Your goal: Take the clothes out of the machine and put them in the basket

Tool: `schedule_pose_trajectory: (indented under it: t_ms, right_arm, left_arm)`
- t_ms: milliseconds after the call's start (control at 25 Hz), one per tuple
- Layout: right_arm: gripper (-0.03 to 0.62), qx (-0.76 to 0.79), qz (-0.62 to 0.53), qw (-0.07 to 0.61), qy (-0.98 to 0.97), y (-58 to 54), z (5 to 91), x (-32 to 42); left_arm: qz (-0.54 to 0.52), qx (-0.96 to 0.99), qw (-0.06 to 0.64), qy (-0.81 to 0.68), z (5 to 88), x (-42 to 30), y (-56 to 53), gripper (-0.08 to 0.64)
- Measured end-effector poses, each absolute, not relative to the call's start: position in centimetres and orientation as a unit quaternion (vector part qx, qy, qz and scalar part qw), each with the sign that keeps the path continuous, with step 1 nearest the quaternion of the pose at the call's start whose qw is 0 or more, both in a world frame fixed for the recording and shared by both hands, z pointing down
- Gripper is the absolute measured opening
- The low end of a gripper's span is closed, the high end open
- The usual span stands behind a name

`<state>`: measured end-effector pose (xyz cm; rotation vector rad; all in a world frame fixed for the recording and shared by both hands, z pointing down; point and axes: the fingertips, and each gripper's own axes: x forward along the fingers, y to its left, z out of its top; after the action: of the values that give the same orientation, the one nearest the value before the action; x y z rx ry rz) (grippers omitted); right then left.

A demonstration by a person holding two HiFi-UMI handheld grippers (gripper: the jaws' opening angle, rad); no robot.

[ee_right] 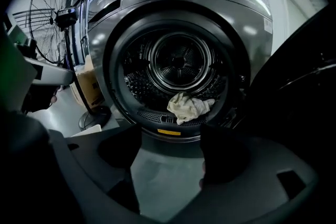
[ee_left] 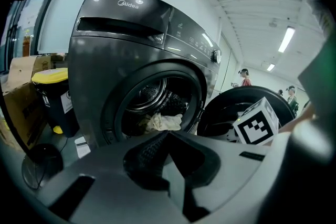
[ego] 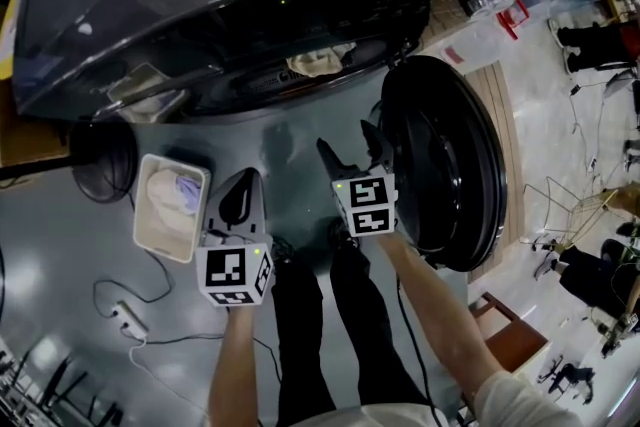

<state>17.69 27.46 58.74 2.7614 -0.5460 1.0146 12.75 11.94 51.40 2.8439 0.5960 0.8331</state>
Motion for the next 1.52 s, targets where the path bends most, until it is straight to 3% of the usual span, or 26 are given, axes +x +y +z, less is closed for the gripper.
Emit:
schedule_pose_trajectory:
  t_ms: [760,1520]
  right_arm:
    - [0.353,0.918,0.352,0.093,-0.158,25.9,65.9,30.7]
    - [0.367,0.911,0.38,0.101,-0.128,28.1,73.4,36.5]
  left_arm:
    - [0.286,0.94,0.048,0.18,55.5,13.8,8.5,0.018]
    - [0.27,0.946,0.029,0.177,60.6,16.2,7.5,0.018]
